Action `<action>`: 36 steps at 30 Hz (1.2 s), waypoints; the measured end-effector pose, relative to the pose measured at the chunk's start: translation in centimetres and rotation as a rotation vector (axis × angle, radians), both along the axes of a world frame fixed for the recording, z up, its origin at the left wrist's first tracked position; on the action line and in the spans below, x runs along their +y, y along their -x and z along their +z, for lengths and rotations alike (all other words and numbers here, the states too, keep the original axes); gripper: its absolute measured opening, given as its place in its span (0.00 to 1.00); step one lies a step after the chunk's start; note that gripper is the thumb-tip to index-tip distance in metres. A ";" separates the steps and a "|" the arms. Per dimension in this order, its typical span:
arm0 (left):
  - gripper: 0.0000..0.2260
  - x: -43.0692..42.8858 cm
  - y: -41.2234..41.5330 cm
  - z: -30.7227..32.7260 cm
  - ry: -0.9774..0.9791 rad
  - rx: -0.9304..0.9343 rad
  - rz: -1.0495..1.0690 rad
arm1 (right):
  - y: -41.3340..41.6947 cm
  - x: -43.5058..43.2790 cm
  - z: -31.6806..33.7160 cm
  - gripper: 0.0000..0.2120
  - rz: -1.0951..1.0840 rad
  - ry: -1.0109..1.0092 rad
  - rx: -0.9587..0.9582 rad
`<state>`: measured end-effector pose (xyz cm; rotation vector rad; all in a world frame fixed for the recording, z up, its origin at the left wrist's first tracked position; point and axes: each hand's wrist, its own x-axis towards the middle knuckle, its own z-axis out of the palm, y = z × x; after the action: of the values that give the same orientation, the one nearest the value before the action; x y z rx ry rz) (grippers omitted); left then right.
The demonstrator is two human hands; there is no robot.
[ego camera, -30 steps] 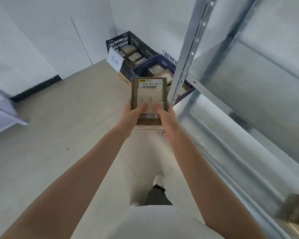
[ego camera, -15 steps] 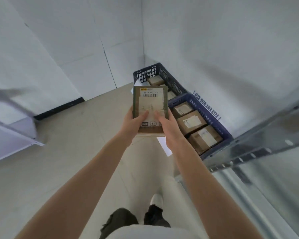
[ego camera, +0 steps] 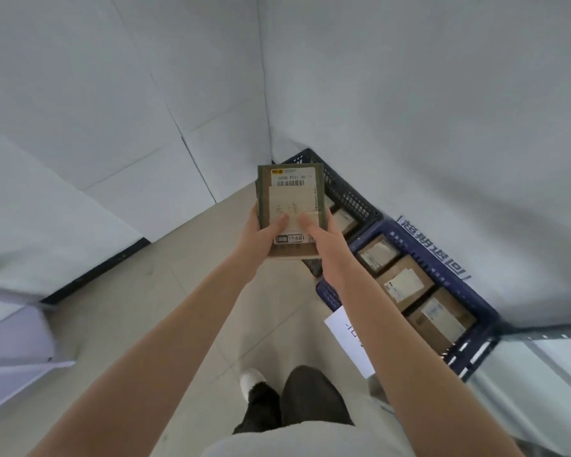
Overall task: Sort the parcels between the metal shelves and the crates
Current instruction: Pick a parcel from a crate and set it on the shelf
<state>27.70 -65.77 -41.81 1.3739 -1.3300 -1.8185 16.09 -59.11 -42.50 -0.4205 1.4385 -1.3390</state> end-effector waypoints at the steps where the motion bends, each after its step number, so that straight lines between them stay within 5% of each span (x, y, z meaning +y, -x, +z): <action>1: 0.24 -1.7 0.8 -0.4 -0.022 0.001 -0.022 | 0.7 -1.6 -0.5 0.16 -0.020 -0.005 0.004; 6: 0.21 -10.0 6.0 -3.1 -0.019 -0.034 -0.163 | 5.3 -8.4 -2.8 0.19 -0.092 -0.024 -0.011; 18: 0.36 -28.2 17.3 -6.3 -0.086 -0.066 -0.374 | 19.5 -20.4 -4.9 0.21 0.078 -0.203 0.085; 25: 0.23 -34.9 21.4 -7.6 -0.031 -0.320 -1.015 | 23.6 -23.8 -6.5 0.29 0.354 -0.404 0.190; 28: 0.21 -35.6 21.8 -9.7 -0.079 -0.348 -1.098 | 24.2 -24.6 -8.1 0.35 0.408 -0.496 0.195; 32: 0.23 -36.1 21.1 -13.7 -0.133 -0.336 -1.019 | 23.2 -25.0 -12.3 0.37 0.215 -0.513 0.282; 34: 0.29 -35.9 20.7 -15.9 -0.143 -0.356 -0.944 | 21.1 -24.9 -15.1 0.48 -0.102 -0.613 0.358; 36: 0.37 -35.6 20.4 -18.1 -0.148 -0.383 -0.878 | 18.3 -24.8 -17.6 0.54 -0.439 -0.659 0.217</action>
<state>7.26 -101.34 -59.94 1.3637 -2.3028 -2.2842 -2.20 -83.92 -60.14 0.2041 2.1312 -1.0746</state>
